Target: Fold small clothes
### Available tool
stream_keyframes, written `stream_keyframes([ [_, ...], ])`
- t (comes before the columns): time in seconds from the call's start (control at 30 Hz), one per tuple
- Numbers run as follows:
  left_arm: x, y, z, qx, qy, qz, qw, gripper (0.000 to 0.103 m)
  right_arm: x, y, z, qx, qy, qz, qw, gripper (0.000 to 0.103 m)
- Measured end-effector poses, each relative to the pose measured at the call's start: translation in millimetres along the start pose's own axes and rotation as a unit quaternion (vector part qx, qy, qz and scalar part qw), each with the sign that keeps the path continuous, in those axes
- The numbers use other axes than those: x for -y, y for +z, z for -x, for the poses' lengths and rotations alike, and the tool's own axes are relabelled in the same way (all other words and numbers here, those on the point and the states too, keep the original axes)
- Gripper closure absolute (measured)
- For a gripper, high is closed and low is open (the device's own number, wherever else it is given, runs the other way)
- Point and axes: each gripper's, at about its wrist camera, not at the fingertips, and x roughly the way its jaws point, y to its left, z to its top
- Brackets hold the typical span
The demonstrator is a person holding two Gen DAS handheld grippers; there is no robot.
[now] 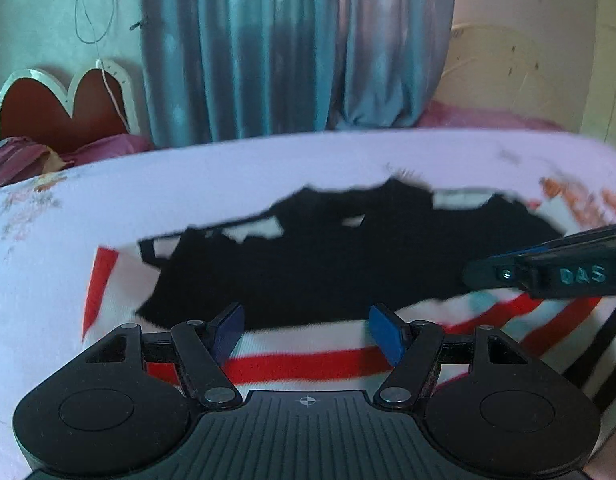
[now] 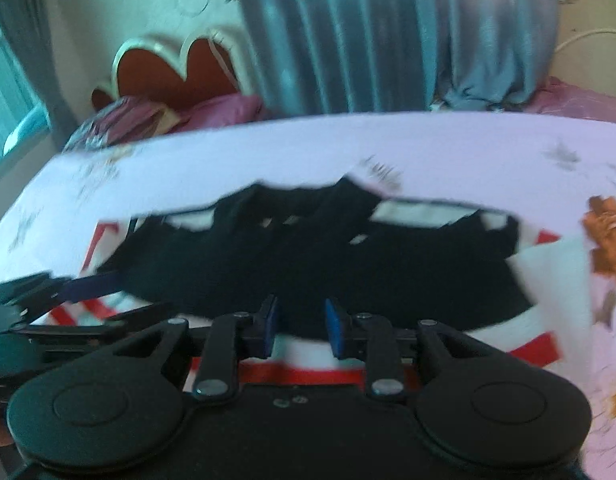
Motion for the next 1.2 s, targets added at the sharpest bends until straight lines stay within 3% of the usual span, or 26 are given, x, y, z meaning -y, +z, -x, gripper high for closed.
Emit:
stream_keyframes([
  [0.13, -27, -16, 2, -0.009, 0.004, 0.045, 0.9989, 0.023, 5, -13, -1, -0.006, -0.034, 0.036, 0.999, 0.081],
  [0.33, -43, -28, 13, -0.012, 0.012, 0.046, 0.9988, 0.022, 39, -28, 27, 0.004, -0.064, 0.025, 0.998, 0.091],
  [0.43, -47, -29, 15, -0.016, 0.016, 0.054, 0.9983, 0.022, 44, -34, 32, 0.006, -0.074, 0.015, 0.997, 0.091],
  [0.63, -46, -27, 20, -0.022, 0.020, 0.056, 0.9980, 0.022, 26, -38, 40, 0.007, -0.093, 0.028, 0.995, 0.078],
  [1.03, -35, -31, 46, -0.010, -0.011, 0.061, 0.9981, 0.021, -3, -42, 59, 0.026, -0.047, 0.001, 0.999, 0.075],
  [1.2, -19, -38, 52, -0.009, -0.025, 0.036, 0.9990, 0.021, -22, -51, 53, 0.019, -0.032, 0.015, 0.999, 0.073],
])
